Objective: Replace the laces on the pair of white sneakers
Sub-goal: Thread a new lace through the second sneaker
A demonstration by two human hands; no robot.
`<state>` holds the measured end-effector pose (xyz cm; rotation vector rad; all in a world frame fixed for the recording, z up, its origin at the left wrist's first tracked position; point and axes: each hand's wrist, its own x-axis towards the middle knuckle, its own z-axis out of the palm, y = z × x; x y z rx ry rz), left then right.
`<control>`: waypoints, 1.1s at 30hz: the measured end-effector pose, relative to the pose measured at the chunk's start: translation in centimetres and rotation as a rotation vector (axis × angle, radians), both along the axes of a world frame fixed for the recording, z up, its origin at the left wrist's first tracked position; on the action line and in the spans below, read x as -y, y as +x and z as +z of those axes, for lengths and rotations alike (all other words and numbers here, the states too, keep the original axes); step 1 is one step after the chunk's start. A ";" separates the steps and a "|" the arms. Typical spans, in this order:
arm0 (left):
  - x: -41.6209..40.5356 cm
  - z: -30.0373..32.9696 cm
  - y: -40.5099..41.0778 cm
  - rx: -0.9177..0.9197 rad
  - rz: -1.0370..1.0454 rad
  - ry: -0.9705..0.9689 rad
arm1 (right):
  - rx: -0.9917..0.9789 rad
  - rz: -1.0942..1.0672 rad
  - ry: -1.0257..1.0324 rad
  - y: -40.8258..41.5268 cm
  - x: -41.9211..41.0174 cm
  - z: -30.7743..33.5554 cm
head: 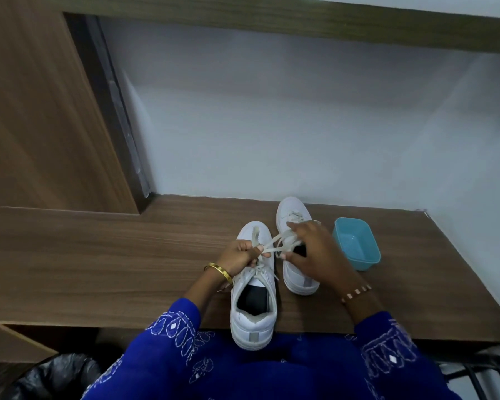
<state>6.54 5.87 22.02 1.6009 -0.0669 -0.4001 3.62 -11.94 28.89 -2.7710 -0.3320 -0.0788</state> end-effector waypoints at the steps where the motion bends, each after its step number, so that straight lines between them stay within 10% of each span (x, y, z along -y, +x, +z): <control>1: 0.0 0.0 0.1 0.003 -0.003 0.014 | 0.096 0.053 -0.110 0.0 -0.8 -0.2; 9: 0.2 0.1 0.1 0.015 0.033 0.033 | 0.287 0.119 -0.408 0.3 -3.0 -3.3; 26: -0.9 0.4 -0.4 0.024 -0.088 -0.078 | 0.035 0.110 0.159 -3.0 -3.9 -7.2; 33: -1.6 0.6 -0.3 0.100 -0.182 0.010 | -0.016 -0.167 0.750 0.2 -1.9 -4.4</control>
